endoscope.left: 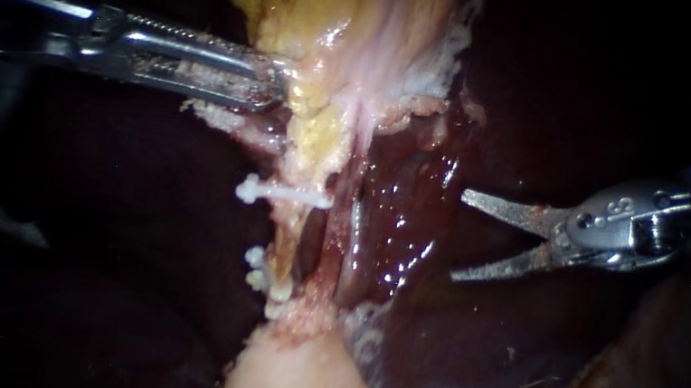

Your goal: Go to the cutting position left tube

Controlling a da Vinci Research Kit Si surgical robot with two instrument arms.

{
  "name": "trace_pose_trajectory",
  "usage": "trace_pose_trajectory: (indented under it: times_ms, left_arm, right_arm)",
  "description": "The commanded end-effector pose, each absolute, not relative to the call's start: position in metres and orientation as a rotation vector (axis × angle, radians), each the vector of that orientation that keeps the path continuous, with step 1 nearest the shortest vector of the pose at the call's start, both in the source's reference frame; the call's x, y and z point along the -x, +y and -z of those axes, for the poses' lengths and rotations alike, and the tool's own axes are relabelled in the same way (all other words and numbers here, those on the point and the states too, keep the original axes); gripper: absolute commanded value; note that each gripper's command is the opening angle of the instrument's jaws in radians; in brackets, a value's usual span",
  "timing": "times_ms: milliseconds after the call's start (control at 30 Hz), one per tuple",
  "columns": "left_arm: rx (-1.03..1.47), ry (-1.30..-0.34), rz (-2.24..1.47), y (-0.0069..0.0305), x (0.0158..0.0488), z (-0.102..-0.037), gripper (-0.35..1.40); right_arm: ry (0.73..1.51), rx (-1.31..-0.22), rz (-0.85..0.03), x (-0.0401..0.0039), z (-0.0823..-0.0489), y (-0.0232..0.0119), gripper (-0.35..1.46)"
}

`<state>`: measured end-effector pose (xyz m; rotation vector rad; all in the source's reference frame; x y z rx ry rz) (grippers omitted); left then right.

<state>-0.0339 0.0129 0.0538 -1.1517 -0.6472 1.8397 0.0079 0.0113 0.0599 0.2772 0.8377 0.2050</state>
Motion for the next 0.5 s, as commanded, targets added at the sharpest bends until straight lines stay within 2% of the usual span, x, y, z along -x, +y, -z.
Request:
trace_pose_trajectory:
  times_ms: [33, 333, 500]
  left_arm:
    - [1.153, -0.652, -1.838, 0.0131, 0.0336, -0.0535, -0.35]
    - [1.159, -0.638, -1.797, 0.0161, 0.029, -0.0481, -0.35]
    - [1.159, -0.63, -1.793, 0.016, 0.0285, -0.0479, -0.35]
  right_arm:
    - [0.838, -0.277, -0.205, -0.0079, -0.0599, 0.0113, 1.45]
    - [0.839, -0.28, -0.204, -0.0079, -0.0599, 0.0113, 1.45]
    - [0.851, -0.306, -0.195, -0.0084, -0.0596, 0.0111, 1.45]
